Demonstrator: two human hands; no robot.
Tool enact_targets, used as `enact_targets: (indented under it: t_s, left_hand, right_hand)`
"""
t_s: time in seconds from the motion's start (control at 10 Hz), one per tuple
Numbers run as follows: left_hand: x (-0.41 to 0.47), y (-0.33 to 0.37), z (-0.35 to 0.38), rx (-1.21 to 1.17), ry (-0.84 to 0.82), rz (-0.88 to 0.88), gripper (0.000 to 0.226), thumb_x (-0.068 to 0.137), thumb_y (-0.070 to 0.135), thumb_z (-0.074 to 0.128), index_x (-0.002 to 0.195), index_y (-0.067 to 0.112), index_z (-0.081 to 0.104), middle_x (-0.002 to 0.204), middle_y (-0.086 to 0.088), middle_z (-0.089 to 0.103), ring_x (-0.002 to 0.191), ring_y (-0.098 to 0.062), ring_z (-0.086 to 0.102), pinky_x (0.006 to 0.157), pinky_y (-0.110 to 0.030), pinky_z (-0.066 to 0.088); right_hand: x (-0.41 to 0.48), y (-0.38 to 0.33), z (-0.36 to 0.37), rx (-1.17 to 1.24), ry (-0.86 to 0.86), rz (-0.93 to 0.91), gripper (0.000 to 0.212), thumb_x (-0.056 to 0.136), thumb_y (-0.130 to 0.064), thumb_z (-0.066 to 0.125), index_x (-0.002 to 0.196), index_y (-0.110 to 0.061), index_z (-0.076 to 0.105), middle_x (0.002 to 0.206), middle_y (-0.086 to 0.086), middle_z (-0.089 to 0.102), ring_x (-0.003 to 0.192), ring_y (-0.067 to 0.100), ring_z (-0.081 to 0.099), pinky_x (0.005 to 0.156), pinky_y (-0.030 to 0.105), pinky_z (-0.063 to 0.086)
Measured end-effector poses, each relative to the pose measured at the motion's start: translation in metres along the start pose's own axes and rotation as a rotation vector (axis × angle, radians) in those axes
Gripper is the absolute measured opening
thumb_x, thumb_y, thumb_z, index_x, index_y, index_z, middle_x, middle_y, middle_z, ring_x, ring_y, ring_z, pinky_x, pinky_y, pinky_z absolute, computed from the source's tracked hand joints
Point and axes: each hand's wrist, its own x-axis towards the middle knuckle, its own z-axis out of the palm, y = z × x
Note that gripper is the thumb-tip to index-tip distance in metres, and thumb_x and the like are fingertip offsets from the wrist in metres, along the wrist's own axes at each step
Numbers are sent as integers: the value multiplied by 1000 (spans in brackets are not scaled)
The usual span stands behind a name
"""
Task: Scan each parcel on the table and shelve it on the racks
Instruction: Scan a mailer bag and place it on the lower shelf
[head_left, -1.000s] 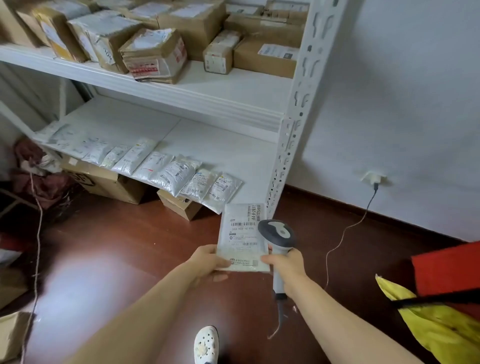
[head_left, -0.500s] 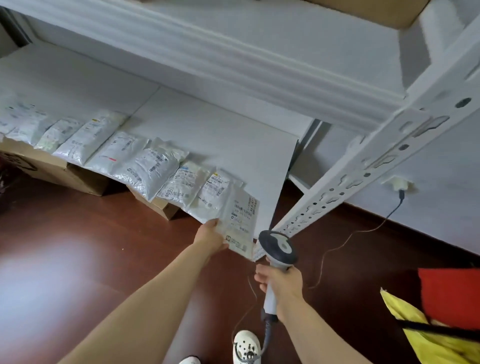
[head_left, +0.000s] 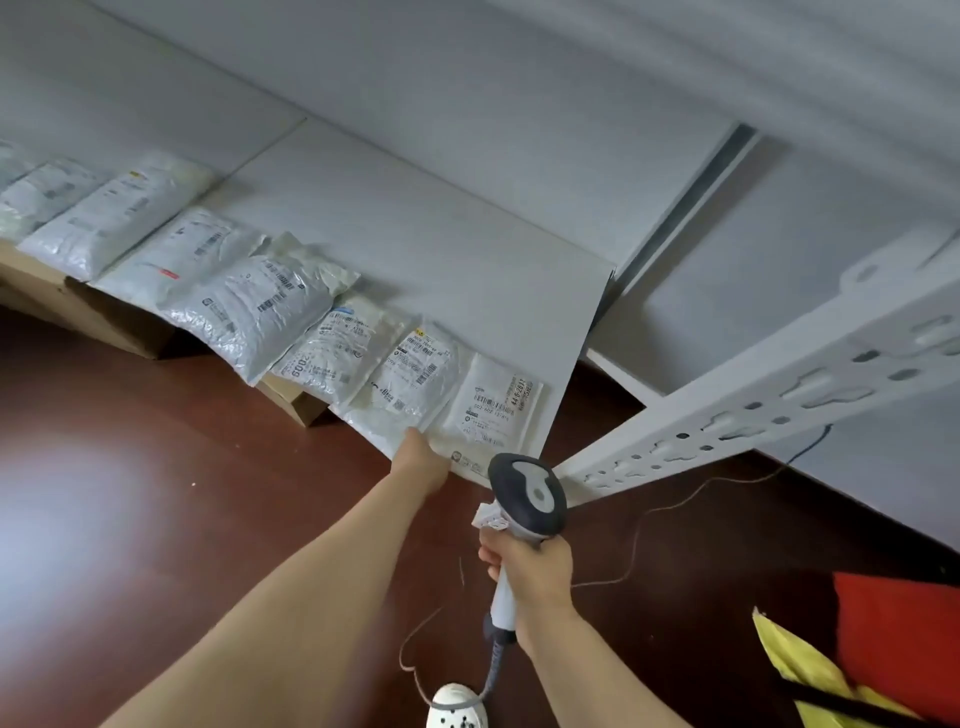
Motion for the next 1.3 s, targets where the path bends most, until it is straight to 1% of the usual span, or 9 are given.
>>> enact_targets:
  t_s: [0.3,0.5,0.6,0.7,0.8,1.0,1.1,1.2,1.3]
  left_hand:
    - [-113,13,-17,165,-176,-31,62,91,4,58,147,3,31,136,-18,52,118,-33,58,99,-39,47]
    - [-220,58,10,350,-319,177,38,91,2,54,128,-2,54,127,-19,59,116,-33,59,95,-35,50]
    - [-280,86,46,432,-392,260,39,90,2,57,125,-13,51,131,-30,53,120,-40,54,96,-43,46]
    - [-335,114,93,459,-476,352,35,89,2,57,123,-7,55,120,-26,60,115,-38,59,98,-46,48]
    - [-401,135,156,516,-558,477,19,89,2,56,83,19,52,100,-10,56,90,-25,59,89,-36,54]
    - [-532,147,337,583,-759,546,35,86,-8,52,69,19,40,88,-12,46,68,-21,45,69,-34,38]
    - [-600,137,412,686,-838,623,15,90,-3,54,89,12,55,90,-13,55,79,-24,57,75,-36,54]
    - [-656,129,479,697,-917,577,43,92,-1,56,133,4,44,85,-10,52,86,-26,58,77,-35,52]
    - [-690,129,524,824,-889,588,59,94,8,57,147,6,31,96,-13,54,104,-29,59,90,-38,51]
  right_hand:
    - [-101,-29,-42,-20,34,1,10,76,3,72,81,-1,64,63,8,63,65,21,55,61,28,46]
    - [-184,-41,-110,224,212,-39,17,74,6,70,69,-8,62,61,8,61,66,25,55,64,34,45]
    - [-221,-41,-165,378,296,-88,17,76,8,70,70,-6,61,60,8,59,61,22,53,59,30,43]
    - [-254,-35,-231,563,329,-157,15,81,7,68,73,-3,61,66,13,58,57,19,51,57,26,43]
    - [-290,-21,-309,766,429,-218,14,86,0,68,74,0,61,67,13,60,59,23,56,59,29,51]
    - [-352,44,-494,943,632,-331,16,86,-7,70,77,3,62,60,15,63,44,20,59,47,29,53]
    - [-383,87,-578,1020,682,-346,14,86,-5,70,79,1,60,62,18,58,44,22,52,44,27,44]
    - [-402,124,-646,1093,761,-328,11,88,-5,68,82,-1,58,65,18,56,45,23,51,46,29,42]
    - [-405,147,-695,1152,850,-304,7,90,-3,65,85,-1,59,61,16,58,46,23,53,47,30,43]
